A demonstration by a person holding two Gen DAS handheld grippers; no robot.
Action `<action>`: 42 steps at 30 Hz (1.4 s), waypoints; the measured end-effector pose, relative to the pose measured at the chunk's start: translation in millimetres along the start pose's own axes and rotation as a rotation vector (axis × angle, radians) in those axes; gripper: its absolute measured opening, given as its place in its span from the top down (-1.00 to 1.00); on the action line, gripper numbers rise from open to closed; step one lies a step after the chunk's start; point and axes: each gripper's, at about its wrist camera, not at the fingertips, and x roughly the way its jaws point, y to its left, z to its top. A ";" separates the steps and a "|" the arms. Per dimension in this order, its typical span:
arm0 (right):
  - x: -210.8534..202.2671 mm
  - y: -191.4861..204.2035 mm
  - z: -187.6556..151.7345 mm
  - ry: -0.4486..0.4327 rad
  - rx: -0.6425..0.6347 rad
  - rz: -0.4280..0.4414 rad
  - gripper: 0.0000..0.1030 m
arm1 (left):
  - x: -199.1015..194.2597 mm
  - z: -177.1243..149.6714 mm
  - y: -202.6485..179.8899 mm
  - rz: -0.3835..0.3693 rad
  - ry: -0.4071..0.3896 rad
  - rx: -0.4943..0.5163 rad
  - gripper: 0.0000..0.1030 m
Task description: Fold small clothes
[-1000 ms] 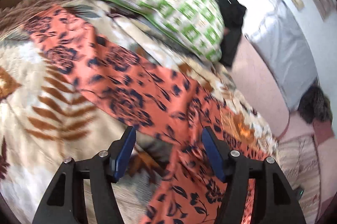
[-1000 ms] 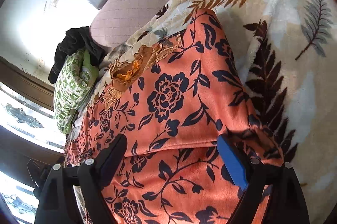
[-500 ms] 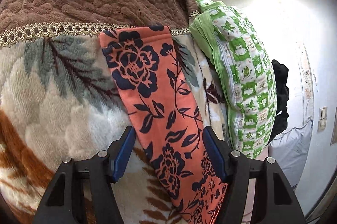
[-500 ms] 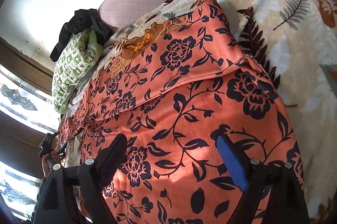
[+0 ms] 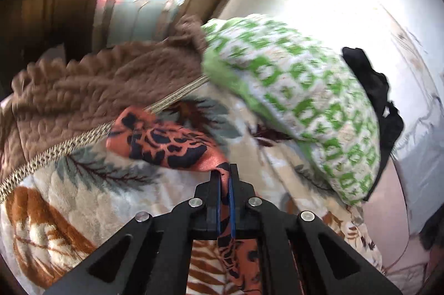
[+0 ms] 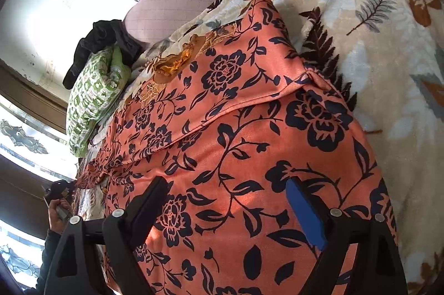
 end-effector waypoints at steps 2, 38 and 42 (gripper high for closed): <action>-1.1 -5.7 0.7 -0.011 0.018 0.015 -0.73 | -35.3 -7.8 -62.7 -0.083 -0.065 0.163 0.92; 82.1 -40.4 114.7 0.054 0.412 0.177 -0.72 | 27.0 -241.5 -182.9 -0.099 0.257 0.626 -0.46; 89.9 -36.6 119.6 0.036 0.434 0.093 -0.28 | 51.1 -254.5 -174.5 -0.057 0.325 0.632 -0.46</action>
